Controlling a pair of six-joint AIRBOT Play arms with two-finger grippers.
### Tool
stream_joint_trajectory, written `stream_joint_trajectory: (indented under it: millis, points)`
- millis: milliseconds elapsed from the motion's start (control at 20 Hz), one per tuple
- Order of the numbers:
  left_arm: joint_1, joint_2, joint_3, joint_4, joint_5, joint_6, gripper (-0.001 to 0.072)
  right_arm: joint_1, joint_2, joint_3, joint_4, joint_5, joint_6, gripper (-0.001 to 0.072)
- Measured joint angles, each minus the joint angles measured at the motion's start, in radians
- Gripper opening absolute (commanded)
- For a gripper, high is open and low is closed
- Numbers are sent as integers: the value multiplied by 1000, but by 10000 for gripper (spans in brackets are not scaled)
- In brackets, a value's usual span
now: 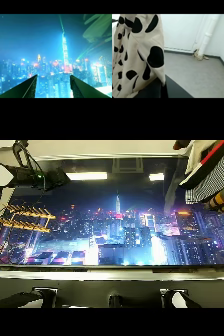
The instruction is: Fold the clothes and pants, and hang the long-sleeved shirts on hangers.
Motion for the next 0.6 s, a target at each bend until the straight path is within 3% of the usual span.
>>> stream_joint_trajectory:
  millis: [600]
  points:
    - [0,0,0,6,0,0,455,-128,-85,0,81,-55,38,17]
